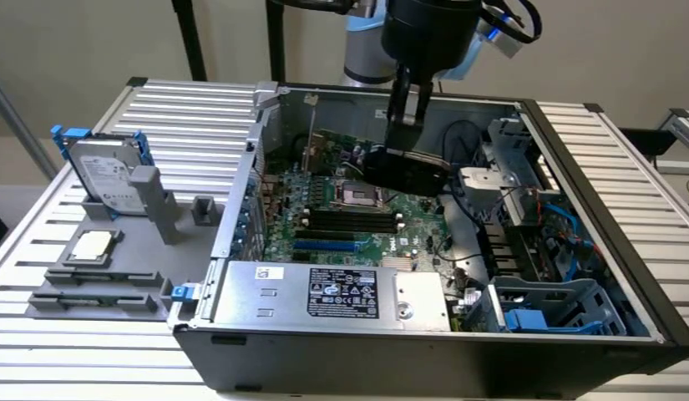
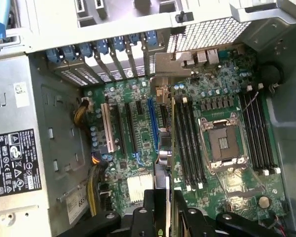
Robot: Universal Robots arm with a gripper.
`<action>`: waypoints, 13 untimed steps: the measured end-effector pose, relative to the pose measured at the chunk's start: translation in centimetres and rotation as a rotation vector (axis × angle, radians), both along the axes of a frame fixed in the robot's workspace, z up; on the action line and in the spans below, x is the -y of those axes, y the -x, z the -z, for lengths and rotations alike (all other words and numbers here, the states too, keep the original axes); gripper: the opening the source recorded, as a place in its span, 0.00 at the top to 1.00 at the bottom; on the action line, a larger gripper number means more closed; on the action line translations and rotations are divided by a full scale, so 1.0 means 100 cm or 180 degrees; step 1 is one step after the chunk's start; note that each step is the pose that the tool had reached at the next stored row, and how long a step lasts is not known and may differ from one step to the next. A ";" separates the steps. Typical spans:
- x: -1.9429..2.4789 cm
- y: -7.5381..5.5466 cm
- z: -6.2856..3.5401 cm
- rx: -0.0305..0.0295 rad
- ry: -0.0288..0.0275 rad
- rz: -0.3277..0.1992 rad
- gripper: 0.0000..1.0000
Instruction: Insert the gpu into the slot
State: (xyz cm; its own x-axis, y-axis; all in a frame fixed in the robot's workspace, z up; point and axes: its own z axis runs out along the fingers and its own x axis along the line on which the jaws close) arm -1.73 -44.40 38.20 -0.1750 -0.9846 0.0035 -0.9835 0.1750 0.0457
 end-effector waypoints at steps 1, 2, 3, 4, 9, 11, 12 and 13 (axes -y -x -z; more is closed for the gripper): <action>0.0000 0.000 0.0004 0.0007 0.0000 -0.0057 0.74; 0.0000 0.000 0.0009 0.0015 0.0000 -0.0114 0.74; 0.0000 0.000 0.0015 0.0025 0.0000 -0.0172 0.74; 0.0000 0.000 0.0021 0.0034 0.0000 -0.0228 0.74; 0.0000 0.005 0.0063 0.0101 -0.0002 -0.0346 0.74; 0.0001 0.014 0.0079 0.0120 -0.0010 -0.0346 0.74; 0.0001 0.018 0.0089 0.0126 -0.0018 -0.0346 0.74; 0.0003 0.023 0.0099 0.0133 -0.0027 -0.0345 0.74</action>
State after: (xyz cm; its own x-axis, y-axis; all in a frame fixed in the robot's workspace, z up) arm -4.00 -44.42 37.21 -0.0673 -0.9977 -0.0099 -0.9977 0.0672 0.0054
